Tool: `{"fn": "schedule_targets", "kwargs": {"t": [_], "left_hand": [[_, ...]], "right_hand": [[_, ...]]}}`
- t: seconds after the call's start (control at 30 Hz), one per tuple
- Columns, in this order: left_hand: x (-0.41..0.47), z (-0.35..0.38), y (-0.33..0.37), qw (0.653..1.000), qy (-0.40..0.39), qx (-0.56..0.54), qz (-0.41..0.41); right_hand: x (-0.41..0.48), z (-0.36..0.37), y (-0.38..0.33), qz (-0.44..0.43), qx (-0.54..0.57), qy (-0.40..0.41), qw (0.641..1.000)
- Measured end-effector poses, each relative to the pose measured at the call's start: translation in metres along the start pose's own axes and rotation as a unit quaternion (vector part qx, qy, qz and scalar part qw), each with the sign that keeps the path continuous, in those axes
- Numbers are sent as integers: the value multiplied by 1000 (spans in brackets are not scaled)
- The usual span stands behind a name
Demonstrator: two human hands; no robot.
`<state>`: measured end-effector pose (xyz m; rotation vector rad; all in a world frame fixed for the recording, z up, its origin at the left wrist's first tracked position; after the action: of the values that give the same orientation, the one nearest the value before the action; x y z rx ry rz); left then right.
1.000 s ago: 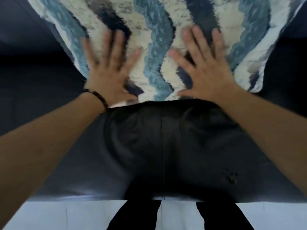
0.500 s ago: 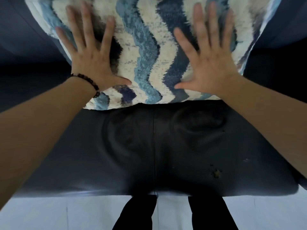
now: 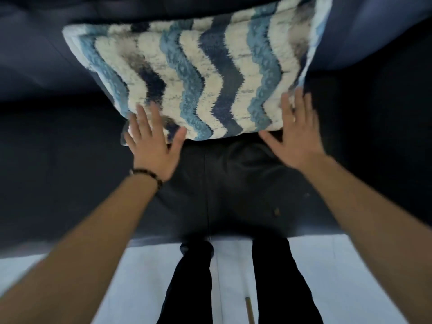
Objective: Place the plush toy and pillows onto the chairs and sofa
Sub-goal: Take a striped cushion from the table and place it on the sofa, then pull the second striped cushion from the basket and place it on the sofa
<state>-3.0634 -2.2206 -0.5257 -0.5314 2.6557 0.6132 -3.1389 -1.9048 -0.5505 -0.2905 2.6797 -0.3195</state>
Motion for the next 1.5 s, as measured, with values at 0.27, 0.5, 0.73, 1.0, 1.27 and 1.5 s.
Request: {"fn": "schedule_targets", "kwargs": {"t": [0.27,0.5,0.73,1.0,1.27,1.5], "left_hand": [[-257,-57,40,963,-153,-219,-26],[-300,-188,55,924,-167,-343,-19],[-290,-260,150,913,-164,-349,135],[-351,-247,339,890,-218,-272,294],[-449,-123,527,866,-269,-219,361],[-561,-51,694,813,-333,-164,449]], "right_hand": [[-275,-34,-47,158,264,-135,942],[-424,-161,-79,304,402,50,862],[-540,-245,-73,383,455,250,764],[-661,-252,1,439,481,427,627],[-762,-221,158,484,528,504,482],[-861,-255,282,502,506,563,419]]}}
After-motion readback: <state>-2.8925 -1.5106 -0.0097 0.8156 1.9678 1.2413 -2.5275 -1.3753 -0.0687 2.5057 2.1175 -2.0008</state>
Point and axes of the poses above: each hand's wrist, its own x-axis towards the middle knuckle, its own z-axis out of the palm, y = z × x, the point moved 7 cm from there along x, towards the middle knuckle, and after that the axes turned 6 degrees about -y, right-handed, at the moved point
